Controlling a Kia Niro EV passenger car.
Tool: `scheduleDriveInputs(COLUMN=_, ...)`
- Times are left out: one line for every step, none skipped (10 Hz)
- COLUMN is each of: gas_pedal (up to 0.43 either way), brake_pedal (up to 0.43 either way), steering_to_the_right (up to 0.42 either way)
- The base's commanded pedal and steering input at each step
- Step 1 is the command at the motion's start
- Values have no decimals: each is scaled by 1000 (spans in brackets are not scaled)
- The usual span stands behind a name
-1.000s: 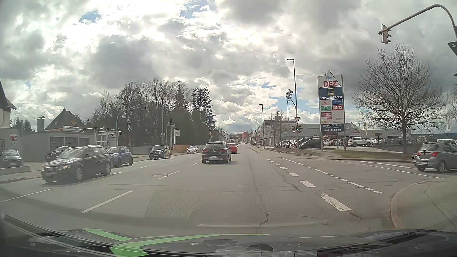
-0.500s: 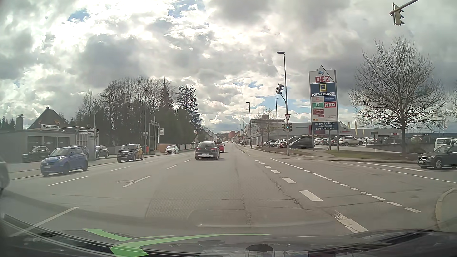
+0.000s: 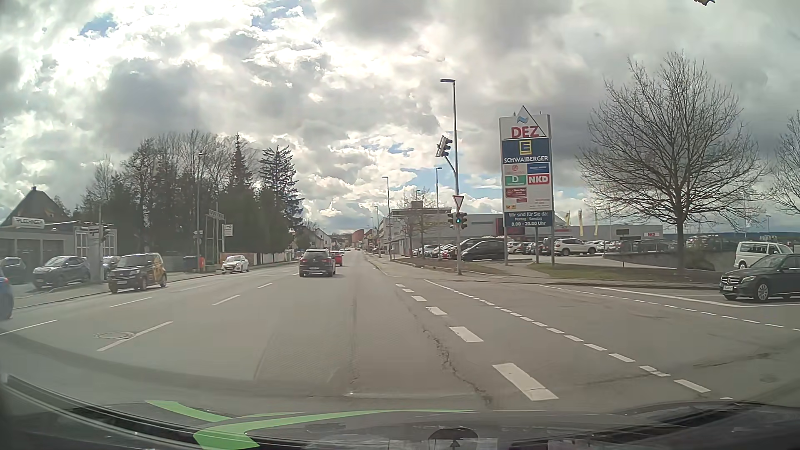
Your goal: Follow the waypoints while adhering to traffic rules and regulations
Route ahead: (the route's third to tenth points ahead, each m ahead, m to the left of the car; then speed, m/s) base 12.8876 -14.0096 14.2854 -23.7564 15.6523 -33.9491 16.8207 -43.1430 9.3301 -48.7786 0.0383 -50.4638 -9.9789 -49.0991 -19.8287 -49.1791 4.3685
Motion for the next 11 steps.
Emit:
scheduleDriveInputs(gas_pedal=20, brake_pedal=0, steering_to_the_right=304)
scheduleDriveInputs(gas_pedal=20, brake_pedal=0, steering_to_the_right=335)
scheduleDriveInputs(gas_pedal=20, brake_pedal=0, steering_to_the_right=375)
scheduleDriveInputs(gas_pedal=20, brake_pedal=0, steering_to_the_right=403)
scheduleDriveInputs(gas_pedal=20, brake_pedal=0, steering_to_the_right=430)
scheduleDriveInputs(gas_pedal=20, brake_pedal=0, steering_to_the_right=456)
scheduleDriveInputs(gas_pedal=20, brake_pedal=0, steering_to_the_right=476)
scheduleDriveInputs(gas_pedal=20, brake_pedal=0, steering_to_the_right=491)
scheduleDriveInputs(gas_pedal=20, brake_pedal=0, steering_to_the_right=512)
scheduleDriveInputs(gas_pedal=20, brake_pedal=0, steering_to_the_right=529)
scheduleDriveInputs(gas_pedal=20, brake_pedal=0, steering_to_the_right=545)
